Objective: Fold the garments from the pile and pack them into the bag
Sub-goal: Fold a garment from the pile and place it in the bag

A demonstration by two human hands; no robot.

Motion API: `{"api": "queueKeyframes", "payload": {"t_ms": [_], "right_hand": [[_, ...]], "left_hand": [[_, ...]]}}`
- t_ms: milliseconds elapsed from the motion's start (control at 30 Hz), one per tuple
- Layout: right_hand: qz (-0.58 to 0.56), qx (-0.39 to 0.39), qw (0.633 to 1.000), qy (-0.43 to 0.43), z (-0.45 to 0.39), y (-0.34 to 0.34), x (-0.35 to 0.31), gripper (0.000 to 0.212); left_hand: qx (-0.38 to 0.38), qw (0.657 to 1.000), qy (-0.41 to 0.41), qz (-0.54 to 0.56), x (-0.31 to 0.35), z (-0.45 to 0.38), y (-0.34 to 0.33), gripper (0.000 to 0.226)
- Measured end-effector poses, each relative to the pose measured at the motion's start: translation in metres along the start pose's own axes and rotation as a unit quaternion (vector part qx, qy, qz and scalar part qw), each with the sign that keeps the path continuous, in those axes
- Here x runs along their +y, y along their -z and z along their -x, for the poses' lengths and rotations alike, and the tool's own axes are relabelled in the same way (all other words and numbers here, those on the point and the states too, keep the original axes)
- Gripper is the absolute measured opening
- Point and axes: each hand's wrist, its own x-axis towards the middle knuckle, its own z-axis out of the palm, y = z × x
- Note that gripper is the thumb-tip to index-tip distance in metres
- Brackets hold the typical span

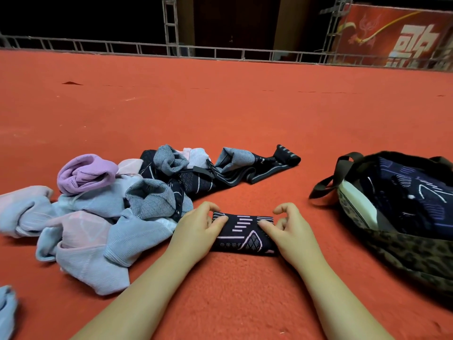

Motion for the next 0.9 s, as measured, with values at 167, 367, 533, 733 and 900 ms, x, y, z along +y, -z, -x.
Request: {"api": "queueKeyframes", "payload": {"t_ms": [167,367,533,733,900], "right_hand": [[0.097,0.017,0.995,-0.018,-0.003,-0.001,0.000,0.021],[0.290,-0.099,0.952,0.010,0.002,-0.004,-0.003,0.083],[0.163,-0.070,0.984,-0.004,0.006,0.001,-0.007,0.040],[-0.059,0.029,0.997,-0.027,0.016,0.018,-0.022,0.015],[-0.149,0.123,0.981,-0.034,0.026,0.081,-0.025,0.033]], "left_hand": [[-0.037,0.990,0.008,-0.140,-0.007,-0.005,-0.009,0.029],[-0.145,0.966,0.039,-0.210,-0.002,-0.005,-0.010,0.054],[-0.108,0.991,0.084,-0.003,0.014,0.008,-0.005,0.029],[-0.013,0.964,0.095,0.246,0.049,0.006,-0.014,0.012],[-0.053,0.961,0.036,0.269,0.102,-0.005,-0.035,0.040]]}}
